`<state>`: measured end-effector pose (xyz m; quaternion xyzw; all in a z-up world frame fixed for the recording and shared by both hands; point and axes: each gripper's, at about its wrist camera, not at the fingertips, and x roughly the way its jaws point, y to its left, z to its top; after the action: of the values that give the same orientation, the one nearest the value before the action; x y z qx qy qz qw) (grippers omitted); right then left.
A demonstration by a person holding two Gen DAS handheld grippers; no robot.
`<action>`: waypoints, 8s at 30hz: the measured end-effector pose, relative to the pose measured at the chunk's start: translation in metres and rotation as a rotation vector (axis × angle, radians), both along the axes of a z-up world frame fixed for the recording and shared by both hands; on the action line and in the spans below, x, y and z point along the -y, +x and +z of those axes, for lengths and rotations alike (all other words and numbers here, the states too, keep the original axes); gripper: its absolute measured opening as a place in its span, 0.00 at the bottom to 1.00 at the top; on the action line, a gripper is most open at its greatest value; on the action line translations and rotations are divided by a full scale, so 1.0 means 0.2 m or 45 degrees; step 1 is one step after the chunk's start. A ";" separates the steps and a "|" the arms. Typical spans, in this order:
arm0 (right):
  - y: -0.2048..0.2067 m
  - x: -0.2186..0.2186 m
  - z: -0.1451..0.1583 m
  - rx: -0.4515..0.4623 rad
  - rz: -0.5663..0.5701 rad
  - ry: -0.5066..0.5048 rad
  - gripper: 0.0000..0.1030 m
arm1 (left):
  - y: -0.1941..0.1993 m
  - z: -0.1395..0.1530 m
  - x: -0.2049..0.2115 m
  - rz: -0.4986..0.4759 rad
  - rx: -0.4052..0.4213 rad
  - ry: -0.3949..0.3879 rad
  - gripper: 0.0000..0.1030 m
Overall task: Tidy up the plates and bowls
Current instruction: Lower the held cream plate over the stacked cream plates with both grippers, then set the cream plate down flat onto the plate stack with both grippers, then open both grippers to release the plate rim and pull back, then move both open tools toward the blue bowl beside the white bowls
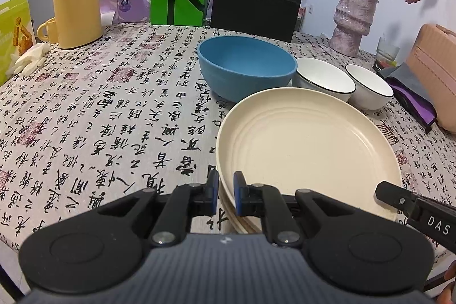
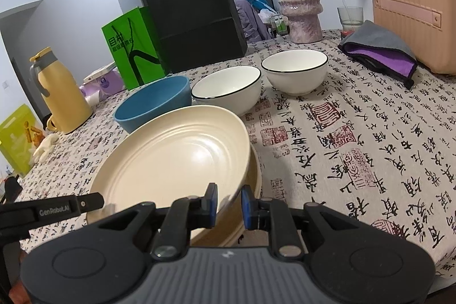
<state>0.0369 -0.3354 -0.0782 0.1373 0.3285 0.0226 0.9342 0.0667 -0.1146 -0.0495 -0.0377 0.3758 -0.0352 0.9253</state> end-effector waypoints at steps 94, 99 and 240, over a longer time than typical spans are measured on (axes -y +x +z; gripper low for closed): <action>0.19 0.13 -0.02 -0.032 -0.025 0.052 0.07 | 0.22 -0.05 -0.12 0.012 -0.141 -0.228 0.16; 0.19 0.12 -0.01 -0.026 -0.025 0.024 0.07 | 0.21 -0.04 -0.12 0.016 -0.138 -0.234 0.16; 0.79 -0.20 0.38 0.270 0.294 -0.138 1.00 | 0.24 0.27 -0.54 0.094 0.569 -0.058 1.00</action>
<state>0.1954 -0.2946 -0.0025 0.0449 0.2424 0.1263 0.9609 0.1155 -0.0071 0.0038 -0.0635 0.1588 -0.0171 0.9851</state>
